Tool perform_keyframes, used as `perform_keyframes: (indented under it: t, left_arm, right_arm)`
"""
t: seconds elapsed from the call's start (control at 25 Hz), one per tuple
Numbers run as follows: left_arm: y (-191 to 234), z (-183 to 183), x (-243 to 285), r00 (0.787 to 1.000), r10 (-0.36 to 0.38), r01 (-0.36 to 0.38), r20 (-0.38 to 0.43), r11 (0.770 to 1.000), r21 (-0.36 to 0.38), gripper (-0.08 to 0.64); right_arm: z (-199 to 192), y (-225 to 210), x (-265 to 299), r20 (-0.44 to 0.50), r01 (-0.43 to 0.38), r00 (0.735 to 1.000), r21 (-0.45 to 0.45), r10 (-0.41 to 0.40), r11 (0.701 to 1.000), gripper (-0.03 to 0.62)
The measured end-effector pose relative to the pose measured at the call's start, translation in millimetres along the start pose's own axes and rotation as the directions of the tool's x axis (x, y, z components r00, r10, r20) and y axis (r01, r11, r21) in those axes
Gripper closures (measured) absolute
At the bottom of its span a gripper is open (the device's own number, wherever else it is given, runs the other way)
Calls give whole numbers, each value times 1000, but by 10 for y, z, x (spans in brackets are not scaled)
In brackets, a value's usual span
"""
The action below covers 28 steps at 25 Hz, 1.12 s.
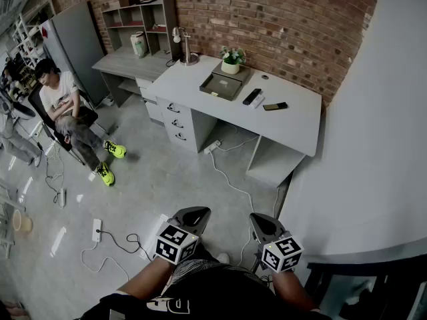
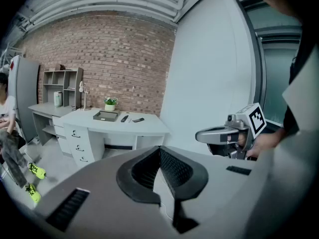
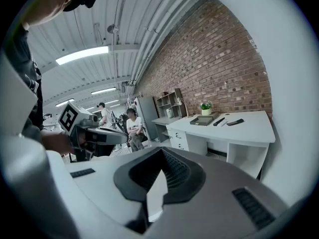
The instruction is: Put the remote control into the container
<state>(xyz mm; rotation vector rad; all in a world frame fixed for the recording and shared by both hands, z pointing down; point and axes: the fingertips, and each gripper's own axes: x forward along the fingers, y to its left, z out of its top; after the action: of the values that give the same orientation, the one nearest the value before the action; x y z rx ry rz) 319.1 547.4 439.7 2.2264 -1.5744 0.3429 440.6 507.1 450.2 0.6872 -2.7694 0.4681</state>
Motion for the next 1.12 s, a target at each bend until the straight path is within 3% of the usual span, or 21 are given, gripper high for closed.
perform_keyframes:
  t: [0.36, 0.6, 0.76, 1.12]
  left_arm:
    - [59, -17, -49, 1000, 2, -2, 2, 1000, 2, 552]
    - [136, -34, -34, 1000, -5, 5, -11, 1000, -14, 552]
    - [221, -60, -18, 1000, -13, 12, -27, 1000, -28, 552]
    - [830, -22, 5, 999, 15, -17, -40, 998, -55, 552]
  right_arm:
    - [20, 74, 52, -15, 0, 1000, -33, 0, 999, 586]
    - [97, 147, 128, 30, -41, 999, 5, 41, 999, 584]
    - [113, 113, 250, 29, -18, 999, 24, 18, 1000, 584]
    - [185, 133, 850, -19, -46, 999, 47, 47, 998, 584]
